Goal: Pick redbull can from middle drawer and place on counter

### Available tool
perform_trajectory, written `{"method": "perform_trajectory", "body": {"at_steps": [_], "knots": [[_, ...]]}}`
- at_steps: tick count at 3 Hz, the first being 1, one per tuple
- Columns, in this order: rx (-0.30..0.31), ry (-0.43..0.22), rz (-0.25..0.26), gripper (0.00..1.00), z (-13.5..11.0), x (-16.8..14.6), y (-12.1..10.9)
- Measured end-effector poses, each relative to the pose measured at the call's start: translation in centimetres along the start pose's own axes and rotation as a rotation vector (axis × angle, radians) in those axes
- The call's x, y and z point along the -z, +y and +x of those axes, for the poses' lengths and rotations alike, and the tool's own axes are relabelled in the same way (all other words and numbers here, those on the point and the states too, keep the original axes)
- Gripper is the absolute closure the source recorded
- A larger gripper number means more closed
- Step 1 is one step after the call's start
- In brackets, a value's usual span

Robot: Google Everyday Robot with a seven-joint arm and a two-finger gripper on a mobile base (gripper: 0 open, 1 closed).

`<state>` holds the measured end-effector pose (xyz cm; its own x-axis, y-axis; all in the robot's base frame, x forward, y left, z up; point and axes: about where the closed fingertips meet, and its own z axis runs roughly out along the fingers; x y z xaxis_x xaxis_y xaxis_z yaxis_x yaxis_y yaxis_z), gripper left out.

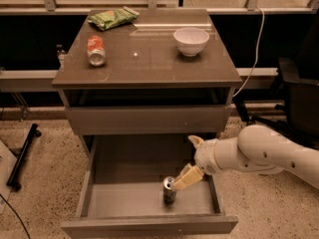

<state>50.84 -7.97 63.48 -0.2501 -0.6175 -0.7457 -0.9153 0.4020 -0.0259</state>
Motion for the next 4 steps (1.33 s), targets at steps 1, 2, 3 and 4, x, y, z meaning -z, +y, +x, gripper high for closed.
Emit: {"method": "perform_trajectory", "body": {"at_steps": [1, 2, 3, 4], "knots": [[-0.003, -0.001, -0.001, 0.0, 0.1, -0.2, 0.0], [-0.04, 0.019, 0.003, 0.0, 1.3, -2.3, 0.1], [-0.074, 0.011, -0.011, 0.0, 2.8, -4.6, 0.4], [-0.096, 0.001, -0.009, 0.0, 4.6, -7.3, 0.3]]}}
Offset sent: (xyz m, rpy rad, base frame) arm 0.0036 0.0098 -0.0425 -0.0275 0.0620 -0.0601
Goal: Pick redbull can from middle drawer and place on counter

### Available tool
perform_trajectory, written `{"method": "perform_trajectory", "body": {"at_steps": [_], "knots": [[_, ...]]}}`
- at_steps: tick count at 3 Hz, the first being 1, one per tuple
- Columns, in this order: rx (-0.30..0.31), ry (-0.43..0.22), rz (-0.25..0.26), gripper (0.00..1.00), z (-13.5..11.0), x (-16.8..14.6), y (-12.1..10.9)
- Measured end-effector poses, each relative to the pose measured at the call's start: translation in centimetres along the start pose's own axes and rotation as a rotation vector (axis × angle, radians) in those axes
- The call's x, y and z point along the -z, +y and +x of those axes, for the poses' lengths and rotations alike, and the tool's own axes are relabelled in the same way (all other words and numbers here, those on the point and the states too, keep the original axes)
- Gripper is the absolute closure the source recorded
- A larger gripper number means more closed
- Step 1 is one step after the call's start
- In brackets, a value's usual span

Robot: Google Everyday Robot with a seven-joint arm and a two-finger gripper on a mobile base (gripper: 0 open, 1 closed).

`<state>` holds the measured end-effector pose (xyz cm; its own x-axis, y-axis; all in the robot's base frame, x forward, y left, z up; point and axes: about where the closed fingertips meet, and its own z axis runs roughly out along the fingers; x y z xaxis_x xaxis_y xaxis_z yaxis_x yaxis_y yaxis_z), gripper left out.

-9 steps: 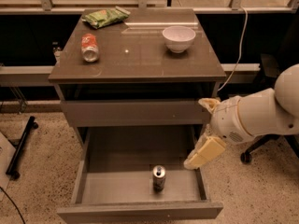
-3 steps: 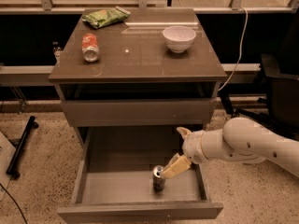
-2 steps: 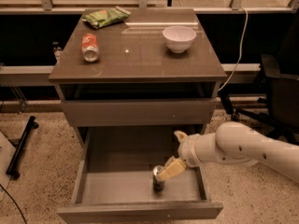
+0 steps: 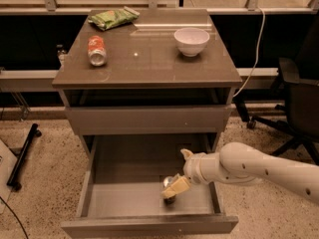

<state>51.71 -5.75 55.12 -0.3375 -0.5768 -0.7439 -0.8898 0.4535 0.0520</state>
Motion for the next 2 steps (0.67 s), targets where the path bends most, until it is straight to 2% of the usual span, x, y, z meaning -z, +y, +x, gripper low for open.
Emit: {"method": "perform_trajectory", "body": {"at_steps": [1, 2], "knots": [[-0.034, -0.002, 0.001, 0.0, 2.5, -2.6, -0.8], [-0.111, -0.007, 0.0, 0.03, 6.2, -5.7, -1.9]]}}
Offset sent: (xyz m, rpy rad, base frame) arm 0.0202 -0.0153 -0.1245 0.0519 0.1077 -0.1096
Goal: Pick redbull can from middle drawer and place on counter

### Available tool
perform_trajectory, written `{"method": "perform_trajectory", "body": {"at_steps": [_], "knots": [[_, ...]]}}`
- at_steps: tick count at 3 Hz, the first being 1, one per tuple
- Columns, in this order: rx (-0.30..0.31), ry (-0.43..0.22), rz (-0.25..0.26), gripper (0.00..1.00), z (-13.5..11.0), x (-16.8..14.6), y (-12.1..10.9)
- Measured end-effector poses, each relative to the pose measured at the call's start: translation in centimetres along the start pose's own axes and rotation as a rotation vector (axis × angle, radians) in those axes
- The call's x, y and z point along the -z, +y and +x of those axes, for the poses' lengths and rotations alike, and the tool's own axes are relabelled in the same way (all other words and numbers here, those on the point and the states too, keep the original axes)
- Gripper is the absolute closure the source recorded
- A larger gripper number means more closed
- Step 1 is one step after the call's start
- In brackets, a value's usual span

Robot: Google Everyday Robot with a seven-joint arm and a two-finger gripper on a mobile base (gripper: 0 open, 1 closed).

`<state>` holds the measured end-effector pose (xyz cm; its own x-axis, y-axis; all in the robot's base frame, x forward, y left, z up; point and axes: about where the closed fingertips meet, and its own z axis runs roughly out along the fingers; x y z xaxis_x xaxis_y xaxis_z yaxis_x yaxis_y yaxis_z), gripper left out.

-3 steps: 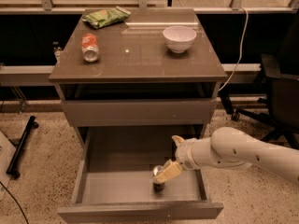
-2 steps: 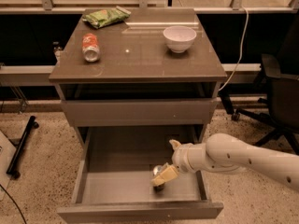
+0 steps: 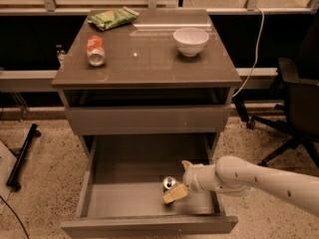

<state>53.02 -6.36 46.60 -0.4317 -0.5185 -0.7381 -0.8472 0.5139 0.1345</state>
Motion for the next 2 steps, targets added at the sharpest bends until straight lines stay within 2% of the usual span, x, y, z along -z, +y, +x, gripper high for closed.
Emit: {"method": "perform_trajectory", "body": {"at_steps": [2], "knots": [[-0.108, -0.007, -0.002, 0.49, 3.5, -2.5, -0.5]]}}
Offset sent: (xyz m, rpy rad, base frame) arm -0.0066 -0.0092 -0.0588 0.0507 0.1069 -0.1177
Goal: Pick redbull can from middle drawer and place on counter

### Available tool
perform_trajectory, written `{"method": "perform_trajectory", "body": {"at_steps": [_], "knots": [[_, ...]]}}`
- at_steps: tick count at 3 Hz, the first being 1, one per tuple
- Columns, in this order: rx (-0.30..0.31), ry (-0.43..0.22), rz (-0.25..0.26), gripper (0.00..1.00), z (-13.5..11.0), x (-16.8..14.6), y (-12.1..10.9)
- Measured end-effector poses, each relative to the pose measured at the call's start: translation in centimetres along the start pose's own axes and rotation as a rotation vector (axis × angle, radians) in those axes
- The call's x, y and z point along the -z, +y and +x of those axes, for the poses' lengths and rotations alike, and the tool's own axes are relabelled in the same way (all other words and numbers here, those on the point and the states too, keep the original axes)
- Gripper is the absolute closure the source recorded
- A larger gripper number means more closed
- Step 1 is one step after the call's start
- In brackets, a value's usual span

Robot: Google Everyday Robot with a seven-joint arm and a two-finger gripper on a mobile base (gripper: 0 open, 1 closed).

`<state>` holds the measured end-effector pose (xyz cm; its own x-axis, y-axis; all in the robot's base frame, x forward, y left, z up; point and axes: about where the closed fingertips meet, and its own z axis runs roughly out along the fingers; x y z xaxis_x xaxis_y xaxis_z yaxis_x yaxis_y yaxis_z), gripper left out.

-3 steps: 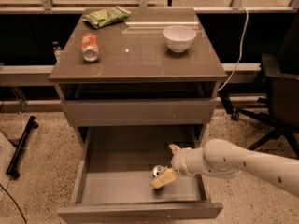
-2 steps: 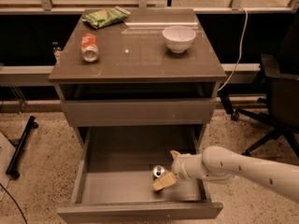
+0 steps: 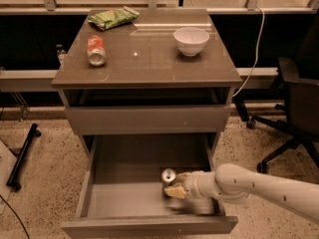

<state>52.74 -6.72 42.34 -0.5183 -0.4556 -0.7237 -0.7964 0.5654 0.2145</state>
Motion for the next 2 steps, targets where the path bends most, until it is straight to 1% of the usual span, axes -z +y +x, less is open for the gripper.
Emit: {"method": "perform_trajectory", "body": {"at_steps": [1, 2], "knots": [[-0.002, -0.027, 0.009, 0.8, -1.5, 1.3, 0.7], [0.027, -0.072, -0.009, 1.0, -4.3, 3.2, 1.6]]}}
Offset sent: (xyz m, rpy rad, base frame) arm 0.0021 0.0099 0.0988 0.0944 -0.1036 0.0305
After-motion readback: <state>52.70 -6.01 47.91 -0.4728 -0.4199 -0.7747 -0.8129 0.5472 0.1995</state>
